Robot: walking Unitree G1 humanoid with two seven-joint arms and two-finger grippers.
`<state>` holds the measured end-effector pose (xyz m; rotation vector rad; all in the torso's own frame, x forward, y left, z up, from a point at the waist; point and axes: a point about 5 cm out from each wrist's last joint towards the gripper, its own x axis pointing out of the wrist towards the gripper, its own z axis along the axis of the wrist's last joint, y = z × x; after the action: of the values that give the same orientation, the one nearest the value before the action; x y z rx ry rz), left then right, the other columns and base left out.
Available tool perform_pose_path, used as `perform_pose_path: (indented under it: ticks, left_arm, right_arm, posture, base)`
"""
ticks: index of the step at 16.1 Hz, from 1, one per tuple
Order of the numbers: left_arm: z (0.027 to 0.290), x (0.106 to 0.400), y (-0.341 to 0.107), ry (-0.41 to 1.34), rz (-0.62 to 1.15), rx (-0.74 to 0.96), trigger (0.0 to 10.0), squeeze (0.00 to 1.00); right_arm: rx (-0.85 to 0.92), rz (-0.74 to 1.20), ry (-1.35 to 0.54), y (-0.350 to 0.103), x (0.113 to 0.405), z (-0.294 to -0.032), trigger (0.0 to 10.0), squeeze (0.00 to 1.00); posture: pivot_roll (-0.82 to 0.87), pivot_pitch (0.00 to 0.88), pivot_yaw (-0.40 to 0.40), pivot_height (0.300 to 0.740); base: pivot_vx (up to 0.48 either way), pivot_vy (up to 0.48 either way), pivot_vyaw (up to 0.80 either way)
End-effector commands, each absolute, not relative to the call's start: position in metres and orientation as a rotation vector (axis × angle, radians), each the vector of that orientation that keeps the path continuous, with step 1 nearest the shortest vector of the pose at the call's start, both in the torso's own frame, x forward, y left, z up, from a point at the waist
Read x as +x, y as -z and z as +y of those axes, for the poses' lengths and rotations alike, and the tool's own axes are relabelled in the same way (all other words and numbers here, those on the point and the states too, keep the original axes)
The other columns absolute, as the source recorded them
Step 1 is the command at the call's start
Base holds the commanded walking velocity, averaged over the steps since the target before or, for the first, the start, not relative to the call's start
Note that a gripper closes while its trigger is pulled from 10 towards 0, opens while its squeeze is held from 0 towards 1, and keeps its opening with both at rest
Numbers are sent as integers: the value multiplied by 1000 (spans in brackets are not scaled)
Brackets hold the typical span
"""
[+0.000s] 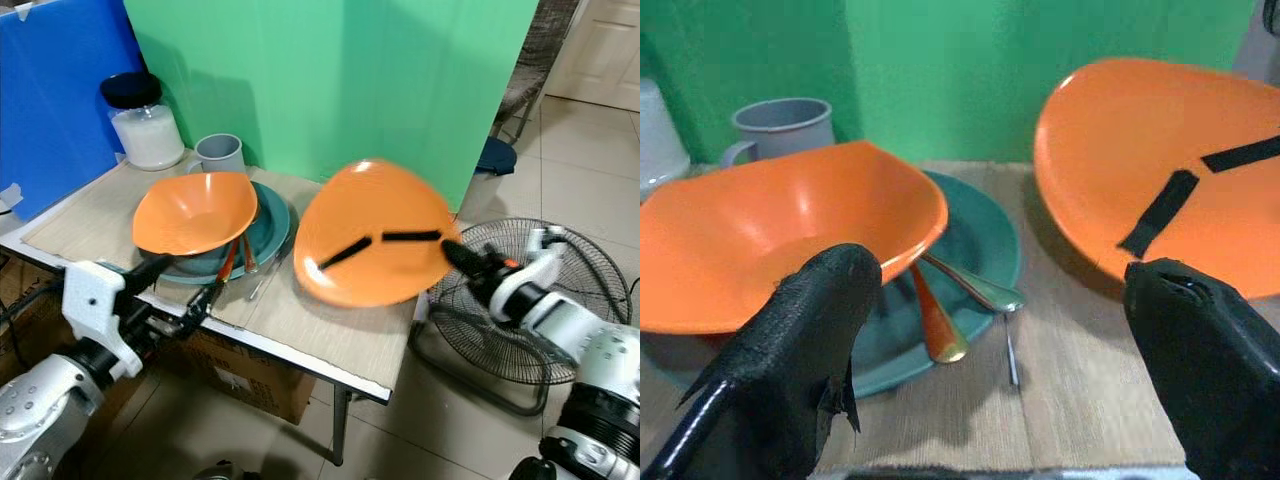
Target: Setting the table
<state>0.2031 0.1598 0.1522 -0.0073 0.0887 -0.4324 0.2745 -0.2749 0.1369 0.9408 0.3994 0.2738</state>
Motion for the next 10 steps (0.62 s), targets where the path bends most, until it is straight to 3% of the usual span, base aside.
perform_pose_path:
  ticks: [1,5,6,7,10]
  left_arm:
    - [162,206,-154,432,78,-38,10000,1000]
    - [155,213,-165,533,-4,-281,10000,1000]
    - [151,219,-178,600,-71,-434,10000,184]
    - [150,222,-181,618,-83,-482,10000,0]
    - [150,232,-177,634,-52,-563,10000,0]
  right_arm:
    - [982,284,-357,-154,279,-273,0,0]
    - [988,212,-516,-166,273,-260,0,0]
    - [986,193,-585,-170,271,-252,0,0]
    - [985,183,-612,-173,270,-249,0,0]
    - [983,148,-685,-181,268,-243,0,0]
  posture:
    - [-28,0,41,740]
    - [-22,0,36,740]
    - [-22,0,35,740]
    - [-20,0,34,740]
    - [-22,0,38,740]
  base:
    - [0,0,0]
    - [0,0,0]
    - [0,0,0]
    - [0,0,0]
    - [0,0,0]
